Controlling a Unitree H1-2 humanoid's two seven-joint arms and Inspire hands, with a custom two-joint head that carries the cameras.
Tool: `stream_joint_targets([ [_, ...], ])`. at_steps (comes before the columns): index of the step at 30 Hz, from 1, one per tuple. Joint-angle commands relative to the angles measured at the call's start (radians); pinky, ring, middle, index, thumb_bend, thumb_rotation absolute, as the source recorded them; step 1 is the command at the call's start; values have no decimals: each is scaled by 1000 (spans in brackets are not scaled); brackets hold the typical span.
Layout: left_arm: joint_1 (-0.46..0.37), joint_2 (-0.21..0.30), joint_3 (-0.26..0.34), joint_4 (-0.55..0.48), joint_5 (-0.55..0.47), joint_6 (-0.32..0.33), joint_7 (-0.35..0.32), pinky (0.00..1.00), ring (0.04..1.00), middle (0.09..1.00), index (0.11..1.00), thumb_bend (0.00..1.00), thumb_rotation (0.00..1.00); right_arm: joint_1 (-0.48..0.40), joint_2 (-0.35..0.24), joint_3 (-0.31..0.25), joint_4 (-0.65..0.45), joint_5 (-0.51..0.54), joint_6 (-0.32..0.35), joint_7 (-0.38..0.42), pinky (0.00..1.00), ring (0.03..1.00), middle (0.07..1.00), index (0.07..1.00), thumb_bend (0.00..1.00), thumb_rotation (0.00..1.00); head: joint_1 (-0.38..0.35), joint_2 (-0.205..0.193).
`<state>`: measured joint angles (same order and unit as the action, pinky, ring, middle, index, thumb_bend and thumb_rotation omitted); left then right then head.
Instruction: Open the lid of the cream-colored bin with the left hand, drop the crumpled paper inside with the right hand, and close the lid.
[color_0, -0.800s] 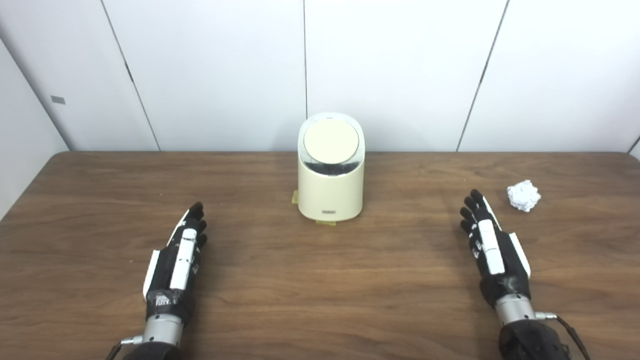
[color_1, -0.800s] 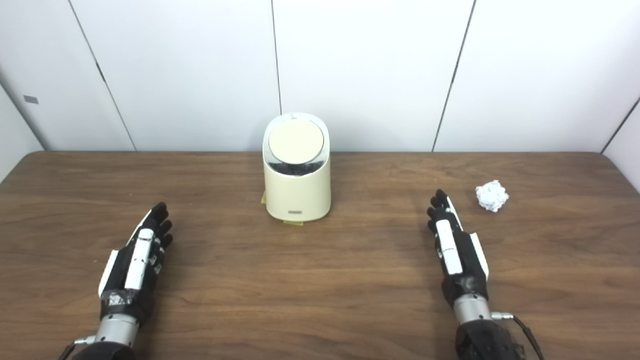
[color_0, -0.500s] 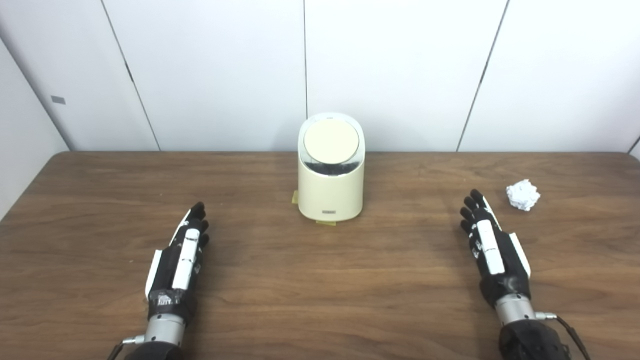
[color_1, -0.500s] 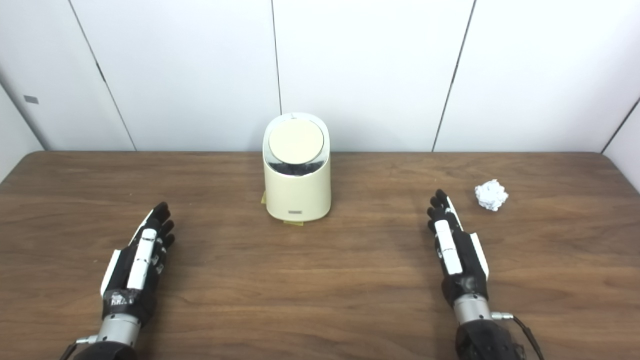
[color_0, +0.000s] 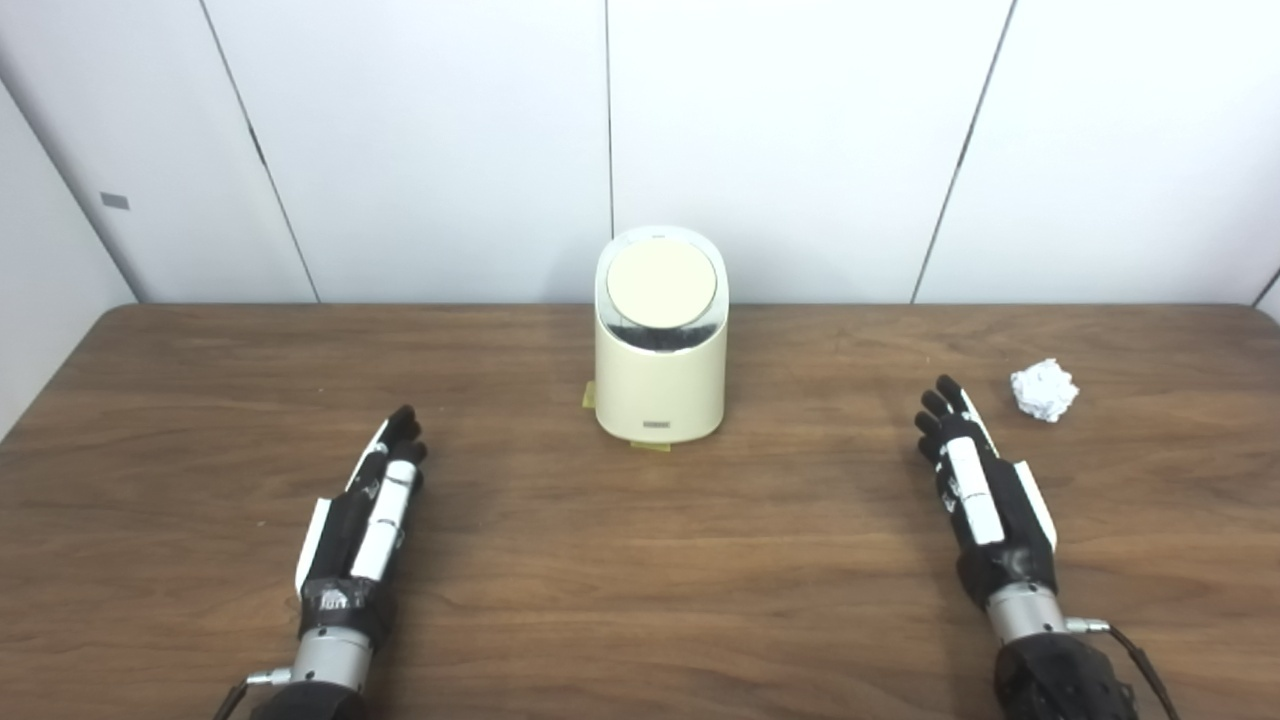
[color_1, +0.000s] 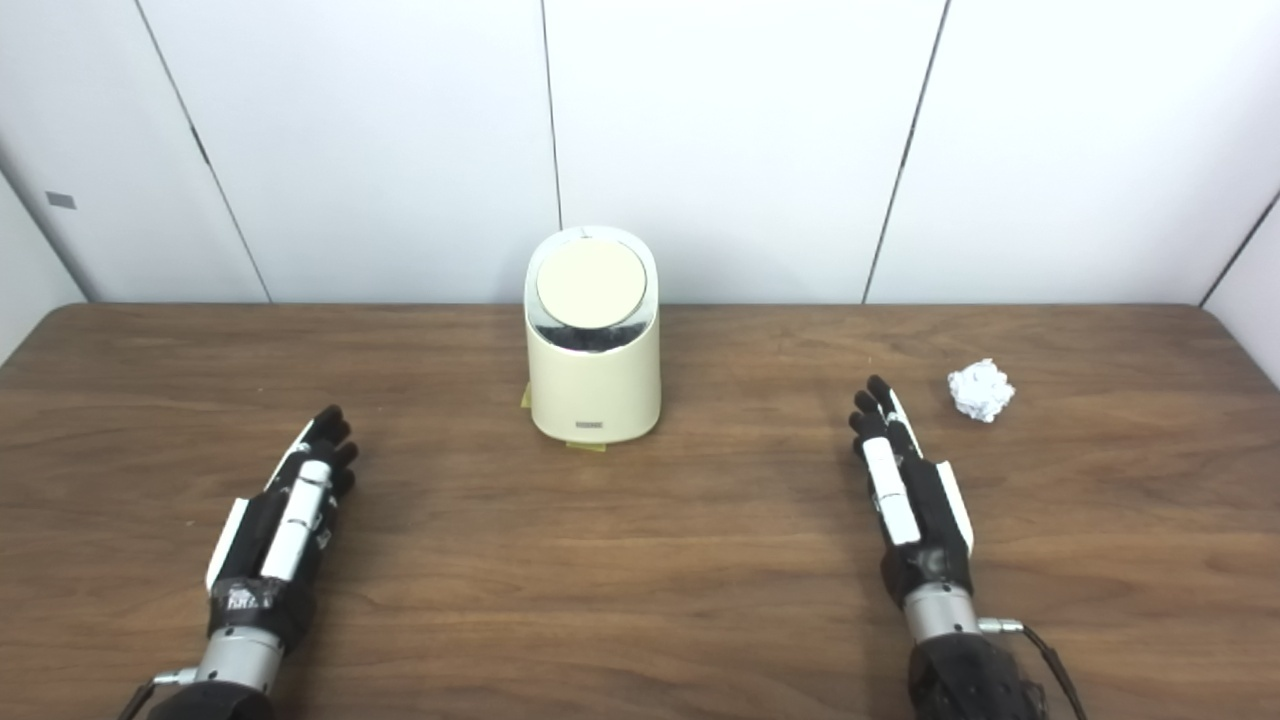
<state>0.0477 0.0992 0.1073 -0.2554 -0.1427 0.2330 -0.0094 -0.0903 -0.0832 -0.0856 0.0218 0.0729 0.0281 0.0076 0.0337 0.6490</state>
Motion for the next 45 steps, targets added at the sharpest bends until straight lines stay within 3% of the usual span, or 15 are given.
stream_joint_targets([
  [1,-65,5,-3,-53,11,25,6,926,945,950,993,566,379,-17,3,2,15,0,-35,1,964,934,939,948,600,867,5,-6],
  [3,-117,13,-1,-67,21,63,15,977,955,949,993,682,385,-23,8,-3,28,15,-39,6,983,941,944,952,597,849,5,-11],
  [7,-262,33,7,-96,21,169,21,972,958,958,994,721,352,-36,10,-3,56,14,-52,4,991,945,950,956,575,858,8,-20],
  [11,-406,97,-68,-71,154,226,6,851,922,946,989,756,361,-42,3,11,76,-10,-66,6,993,951,956,974,585,893,10,-27],
  [13,-473,116,-100,-49,205,235,-9,904,934,947,982,779,372,-44,5,13,85,-10,-75,6,994,956,962,981,578,895,12,-29],
  [19,-604,141,-148,30,323,237,-76,865,904,930,978,850,370,-50,16,14,114,-18,-101,-6,981,954,962,1000,559,877,8,-32],
  [24,-707,135,-181,134,410,236,-141,768,866,903,947,884,270,-52,16,22,113,-38,-106,-13,973,957,962,1000,547,905,5,-33],
  [27,-759,137,-219,203,464,236,-168,726,851,906,937,894,227,-54,22,18,113,-32,-108,-13,983,953,956,1000,538,863,6,-34],
  [30,-800,150,-273,275,519,230,-172,709,851,922,941,902,237,-54,27,22,102,-40,-94,-17,965,947,952,1000,532,868,1,-35],
  [34,-847,166,-337,365,581,198,-164,664,850,935,936,926,155,-54,33,29,90,-50,-86,-21,967,957,958,1000,508,866,-7,-36],
  [39,-895,178,-401,442,657,169,-160,748,935,970,939,932,131,-53,45,32,81,-56,-83,-28,935,943,951,1000,488,851,-17,-38],
  [45,-940,181,-476,521,746,130,-145,731,925,970,939,927,119,-50,54,38,66,-70,-74,-36,934,942,950,1000,511,860,-24,-36],
])
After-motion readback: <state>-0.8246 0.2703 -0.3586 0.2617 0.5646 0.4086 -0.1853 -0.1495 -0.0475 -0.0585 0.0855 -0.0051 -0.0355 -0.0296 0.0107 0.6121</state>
